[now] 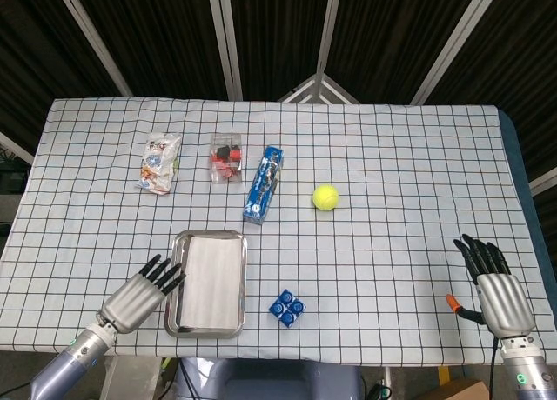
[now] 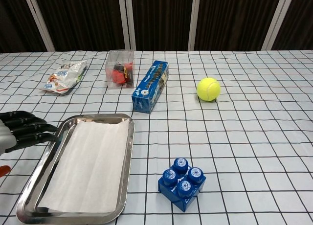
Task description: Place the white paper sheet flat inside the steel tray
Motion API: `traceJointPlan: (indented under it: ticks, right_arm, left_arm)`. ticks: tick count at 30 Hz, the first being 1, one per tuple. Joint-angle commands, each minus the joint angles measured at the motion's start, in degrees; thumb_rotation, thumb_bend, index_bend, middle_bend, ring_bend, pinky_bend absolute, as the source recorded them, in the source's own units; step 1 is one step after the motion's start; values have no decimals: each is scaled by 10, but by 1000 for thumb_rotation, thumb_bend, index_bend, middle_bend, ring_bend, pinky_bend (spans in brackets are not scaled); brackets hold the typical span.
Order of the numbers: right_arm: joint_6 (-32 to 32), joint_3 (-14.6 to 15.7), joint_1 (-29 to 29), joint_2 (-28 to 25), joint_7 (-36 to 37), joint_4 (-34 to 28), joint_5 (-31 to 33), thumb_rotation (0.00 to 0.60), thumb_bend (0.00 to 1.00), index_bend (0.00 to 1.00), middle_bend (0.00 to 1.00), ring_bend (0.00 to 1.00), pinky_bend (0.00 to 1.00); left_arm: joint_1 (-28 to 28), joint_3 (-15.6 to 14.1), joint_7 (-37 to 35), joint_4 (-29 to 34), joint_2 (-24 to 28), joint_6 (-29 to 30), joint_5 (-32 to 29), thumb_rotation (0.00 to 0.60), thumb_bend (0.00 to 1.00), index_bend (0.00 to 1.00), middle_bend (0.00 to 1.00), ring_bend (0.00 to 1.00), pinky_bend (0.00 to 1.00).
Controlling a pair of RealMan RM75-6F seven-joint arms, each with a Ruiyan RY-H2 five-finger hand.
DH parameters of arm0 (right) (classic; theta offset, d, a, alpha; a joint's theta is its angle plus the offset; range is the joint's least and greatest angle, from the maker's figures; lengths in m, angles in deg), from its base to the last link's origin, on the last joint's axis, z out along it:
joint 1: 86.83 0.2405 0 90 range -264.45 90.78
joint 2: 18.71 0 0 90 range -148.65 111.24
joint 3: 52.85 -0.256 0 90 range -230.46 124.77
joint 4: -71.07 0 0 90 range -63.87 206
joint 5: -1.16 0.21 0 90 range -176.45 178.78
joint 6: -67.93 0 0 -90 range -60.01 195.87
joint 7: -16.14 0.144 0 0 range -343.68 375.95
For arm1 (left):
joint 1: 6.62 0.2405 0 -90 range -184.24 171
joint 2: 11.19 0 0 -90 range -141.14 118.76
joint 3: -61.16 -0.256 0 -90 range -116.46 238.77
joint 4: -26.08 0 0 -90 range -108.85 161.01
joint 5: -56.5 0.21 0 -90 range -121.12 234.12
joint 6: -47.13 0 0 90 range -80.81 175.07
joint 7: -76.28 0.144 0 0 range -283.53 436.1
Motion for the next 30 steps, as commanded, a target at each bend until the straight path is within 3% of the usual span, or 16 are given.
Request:
traceJointPlan:
  ticks: [1, 12, 20, 30]
  right_arm:
    - [0, 0, 0, 0, 1, 0, 0, 600, 313, 0, 0, 0, 0]
    - [0, 1, 1, -2, 5, 1, -4, 600, 313, 0, 0, 0, 0]
    - [1, 2, 1, -2, 4, 0, -3, 600, 313, 0, 0, 0, 0]
    - [0, 2, 1, -1, 3, 0, -4, 600, 313, 0, 0, 0, 0]
  left_arm:
    - [-26, 18, 58, 24, -21, -41, -60, 600, 578, 0, 0, 0, 0]
    - [-61, 19, 168, 38, -60, -60, -189, 600, 581, 0, 0, 0, 0]
    - [-77, 6, 202, 38, -73, -46, -232, 600, 581, 0, 0, 0, 0]
    - [-88, -19, 209, 42, -72, -24, -239, 600, 581, 0, 0, 0, 0]
